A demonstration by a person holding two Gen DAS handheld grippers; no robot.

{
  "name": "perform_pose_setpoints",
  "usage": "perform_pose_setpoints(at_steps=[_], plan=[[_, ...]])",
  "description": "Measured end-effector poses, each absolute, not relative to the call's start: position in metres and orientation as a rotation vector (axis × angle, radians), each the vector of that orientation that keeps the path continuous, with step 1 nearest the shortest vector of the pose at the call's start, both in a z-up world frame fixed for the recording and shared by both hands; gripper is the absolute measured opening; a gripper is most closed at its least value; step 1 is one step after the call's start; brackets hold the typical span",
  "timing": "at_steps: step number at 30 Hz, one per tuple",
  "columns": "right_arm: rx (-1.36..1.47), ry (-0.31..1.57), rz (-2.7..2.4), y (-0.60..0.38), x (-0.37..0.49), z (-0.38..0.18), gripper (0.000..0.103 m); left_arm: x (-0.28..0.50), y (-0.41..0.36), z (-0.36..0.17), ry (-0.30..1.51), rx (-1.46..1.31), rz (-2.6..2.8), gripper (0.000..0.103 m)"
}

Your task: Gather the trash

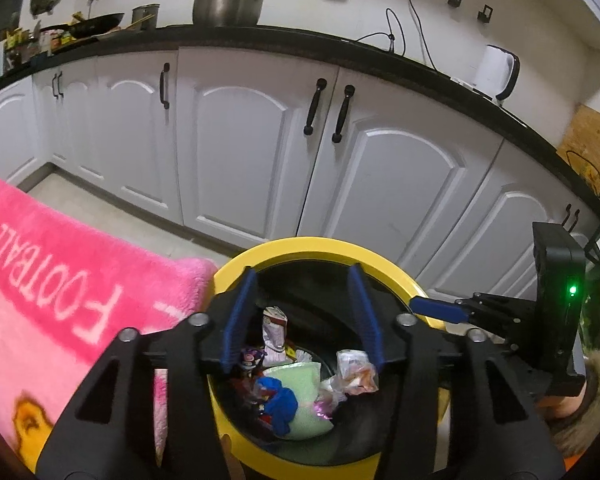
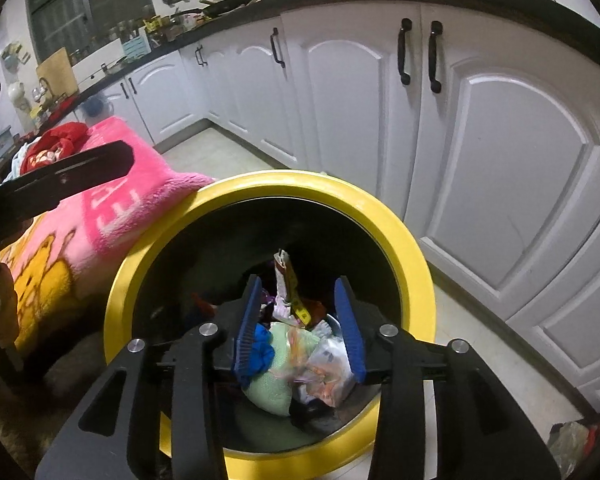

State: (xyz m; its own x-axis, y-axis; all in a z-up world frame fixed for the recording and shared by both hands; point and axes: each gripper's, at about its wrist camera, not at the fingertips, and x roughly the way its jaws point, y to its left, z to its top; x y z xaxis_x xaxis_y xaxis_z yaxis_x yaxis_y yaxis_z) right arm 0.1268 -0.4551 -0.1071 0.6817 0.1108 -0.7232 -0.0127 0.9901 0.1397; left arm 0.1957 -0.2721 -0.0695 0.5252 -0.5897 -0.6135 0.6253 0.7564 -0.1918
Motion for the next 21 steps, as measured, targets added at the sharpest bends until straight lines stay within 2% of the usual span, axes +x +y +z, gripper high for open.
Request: perform_pose_setpoints(at_steps=[5,6,8,13,17,21], plan=[[0.142,0.801,0.052,-0.460,0.124,-0.102,0.047,0.197,-0.264,-0.069,0.719,0.050,-0.696,0.060],[0.141,0.794,0.046,-0.459,0.123,-0.100,0.050,0.197,-0.262,-0.069,0.719,0.047,-0.689,0.063],[0.141,0.783,0.037,-0.459,0.122,-0.096,0.055,0.197,-0.257,-0.067,0.717,0.042,-0.677,0.076],[0.123,0.738,0.014,-0.454,0.117,-0.078,0.071,0.197,-0.239,-0.059,0.699,0.033,-0.639,0.092],[0.114,0.675,0.000,-0.445,0.112,-0.056,0.086,0.194,-0.221,-0.048,0.682,0.023,-0.607,0.092],[0.115,0.619,-0.011,-0.430,0.105,-0.029,0.096,0.190,-0.204,-0.037,0.665,0.022,-0.568,0.092]])
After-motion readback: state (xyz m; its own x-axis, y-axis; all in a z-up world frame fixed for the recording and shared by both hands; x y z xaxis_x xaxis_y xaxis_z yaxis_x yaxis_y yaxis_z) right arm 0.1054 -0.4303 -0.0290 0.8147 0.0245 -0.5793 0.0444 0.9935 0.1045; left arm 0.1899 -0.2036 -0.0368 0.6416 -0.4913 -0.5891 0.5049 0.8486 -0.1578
